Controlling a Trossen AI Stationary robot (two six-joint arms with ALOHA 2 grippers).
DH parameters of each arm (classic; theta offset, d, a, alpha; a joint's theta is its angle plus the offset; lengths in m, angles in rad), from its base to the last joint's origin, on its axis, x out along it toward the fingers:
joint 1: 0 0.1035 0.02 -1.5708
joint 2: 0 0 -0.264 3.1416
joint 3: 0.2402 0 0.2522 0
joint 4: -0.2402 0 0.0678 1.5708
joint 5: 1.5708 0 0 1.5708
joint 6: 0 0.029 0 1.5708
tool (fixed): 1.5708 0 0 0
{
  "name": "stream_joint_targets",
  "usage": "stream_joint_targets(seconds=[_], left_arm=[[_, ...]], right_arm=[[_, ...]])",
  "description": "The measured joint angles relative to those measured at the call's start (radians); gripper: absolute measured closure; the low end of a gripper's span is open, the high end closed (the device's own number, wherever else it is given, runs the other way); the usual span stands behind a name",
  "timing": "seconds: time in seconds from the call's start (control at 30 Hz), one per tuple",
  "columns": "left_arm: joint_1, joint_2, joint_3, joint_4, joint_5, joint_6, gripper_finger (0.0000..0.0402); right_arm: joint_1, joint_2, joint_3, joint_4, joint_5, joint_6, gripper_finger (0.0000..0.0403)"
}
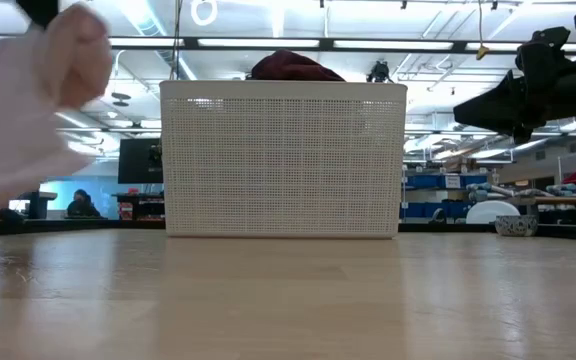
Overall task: Sort clothes
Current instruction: Put the pink underwear into the white laundry bin
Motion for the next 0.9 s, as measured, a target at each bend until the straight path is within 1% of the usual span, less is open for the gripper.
stream_joint_targets(seconds=[0.07, 0.2, 0.3, 0.43, 0.57, 0.7, 0.8, 0.9], left_arm=[[0.014, 0.0, 0.071, -0.067, -0.022, 0.028, 0.0401], [0.064, 0.0, 0.21, -0.152, -0.078, 0.129, 0.0401], [0.127, 0.0, 0.312, -0.172, -0.12, 0.242, 0.0401], [0.237, 0.0, 0.446, -0.167, -0.154, 0.416, 0.0401], [0.356, 0.0, 0.58, -0.119, -0.177, 0.628, 0.0401], [0.484, -0.001, 0.705, -0.04, -0.18, 0.839, 0.0401], [0.585, 0.0, 0.773, 0.027, -0.182, 0.979, 0.0401], [0.689, -0.001, 0.816, 0.118, -0.182, 1.114, 0.0401]], right_arm=[[0.0, 0.0, 0.0, 0.0, 0.0, 0.0, 0.0282], [0.0, 0.0, 0.0, 0.0, 0.0, 0.0, 0.0282], [0.0, 0.0, 0.0, 0.0, 0.0, 0.0, 0.0282], [0.0, 0.0, 0.0, 0.0, 0.0, 0.0, 0.0282], [0.0, 0.0, 0.0, 0.0, 0.0, 0.0, 0.0282], [0.0, 0.0, 0.0, 0.0, 0.0, 0.0, 0.0282], [0.0, 0.0, 0.0, 0.0, 0.0, 0.0, 0.0282], [0.0, 0.0, 0.0, 0.0, 0.0, 0.0, 0.0282]])
